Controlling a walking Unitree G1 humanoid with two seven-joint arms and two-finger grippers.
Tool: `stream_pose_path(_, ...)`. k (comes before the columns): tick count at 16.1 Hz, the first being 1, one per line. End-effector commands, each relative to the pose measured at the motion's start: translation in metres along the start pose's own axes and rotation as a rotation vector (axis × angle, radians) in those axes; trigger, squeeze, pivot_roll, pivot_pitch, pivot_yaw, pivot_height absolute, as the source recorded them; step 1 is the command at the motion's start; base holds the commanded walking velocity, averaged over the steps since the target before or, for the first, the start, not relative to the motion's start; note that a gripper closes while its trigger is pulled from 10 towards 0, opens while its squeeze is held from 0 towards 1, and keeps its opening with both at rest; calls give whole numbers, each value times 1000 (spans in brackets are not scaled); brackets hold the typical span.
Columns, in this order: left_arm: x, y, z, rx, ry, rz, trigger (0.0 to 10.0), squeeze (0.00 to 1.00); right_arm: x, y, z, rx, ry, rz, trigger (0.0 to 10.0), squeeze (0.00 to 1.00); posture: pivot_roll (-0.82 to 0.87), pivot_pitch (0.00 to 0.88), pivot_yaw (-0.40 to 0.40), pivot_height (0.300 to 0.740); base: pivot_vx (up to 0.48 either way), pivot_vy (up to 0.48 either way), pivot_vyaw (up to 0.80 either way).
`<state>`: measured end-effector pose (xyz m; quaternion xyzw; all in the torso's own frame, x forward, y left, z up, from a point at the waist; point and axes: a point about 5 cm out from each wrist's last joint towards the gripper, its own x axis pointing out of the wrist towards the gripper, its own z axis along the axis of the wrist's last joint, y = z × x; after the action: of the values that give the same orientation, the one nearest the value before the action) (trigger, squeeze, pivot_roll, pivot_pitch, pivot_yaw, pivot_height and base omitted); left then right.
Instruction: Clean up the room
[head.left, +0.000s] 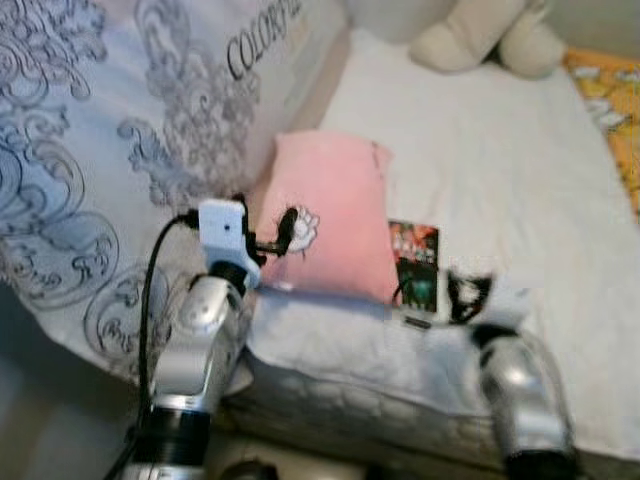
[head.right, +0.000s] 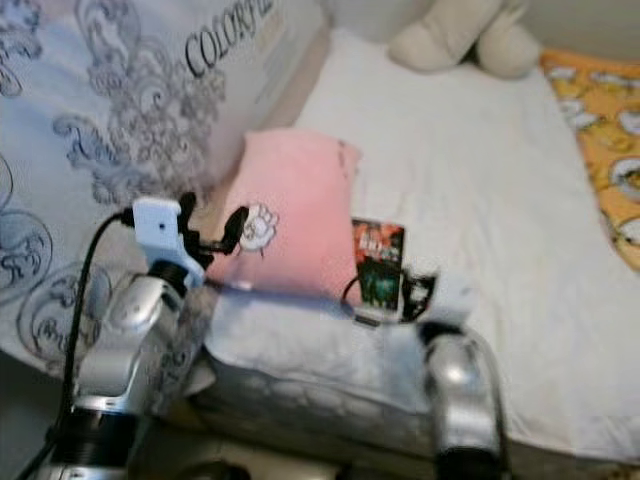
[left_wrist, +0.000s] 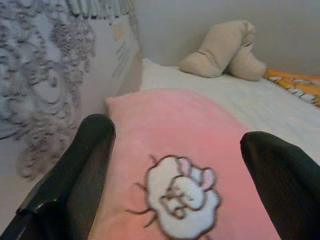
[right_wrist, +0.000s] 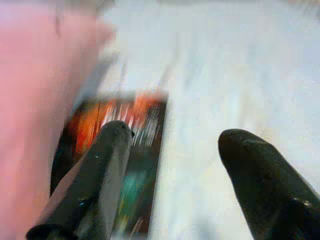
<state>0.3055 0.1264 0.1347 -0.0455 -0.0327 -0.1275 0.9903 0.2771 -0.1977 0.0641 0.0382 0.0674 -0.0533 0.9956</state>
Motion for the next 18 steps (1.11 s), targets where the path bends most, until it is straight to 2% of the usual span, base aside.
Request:
stream_pose_path(1, 2, -4, -2, -6, 4, -4, 10000, 0, -5, 2, 10, -4, -25, 14, 10000, 1000, -59, 0, -37, 740, 0, 0, 0)
stream_pose_path(3, 2, 0, 0, -10, 0, 12, 10000, 0, -17, 2, 32, -46, -143, 13, 10000, 1000, -61, 0, -40, 740, 0, 0, 0)
stream_pose_path(4, -1, 4, -1, -24, 9, 33, 10000, 0, -19, 0, 35, -70, -164, 7, 10000, 1000, -69, 0, -39, 740, 0, 0, 0)
stream_pose_path(6, -22, 17, -14, -22, 76, 112, 10000, 0, -31, -10, 49, -114, -250, -11, 10000, 1000, -82, 0, -32, 740, 0, 0, 0)
stream_pose_path(7, -27, 24, -19, -9, 97, 161, 10000, 0, -36, -14, 51, -122, -263, -14, 10000, 1000, -81, 0, -34, 740, 0, 0, 0)
stream_pose_path(9, -27, 25, -18, 37, 89, 167, 10000, 0, -42, -9, 45, -110, -236, 32, 10000, 1000, -82, 0, -34, 740, 0, 0, 0)
stream_pose_path(10, -24, 22, -15, 35, 57, 130, 10000, 0, -39, -6, 33, -34, -169, 56, 10000, 0, -91, 0, -20, 740, 0, 0, 0)
stream_pose_path(12, -21, 18, -11, -8, 31, 96, 10000, 0, -30, -8, 30, -28, -140, 15, 10000, 0, -99, 0, -7, 740, 0, -480, 0)
stream_pose_path(14, -20, 15, -9, -14, 21, 73, 10000, 0, -21, -13, 33, -26, -140, -21, 10000, 0, -98, 0, 3, 740, 0, -480, 0)
stream_pose_path(18, -18, 14, -7, -28, 2, 62, 10000, 0, -11, -9, 41, -43, -166, -1, 10000, 0, -99, 0, 7, 740, 0, -471, 0)
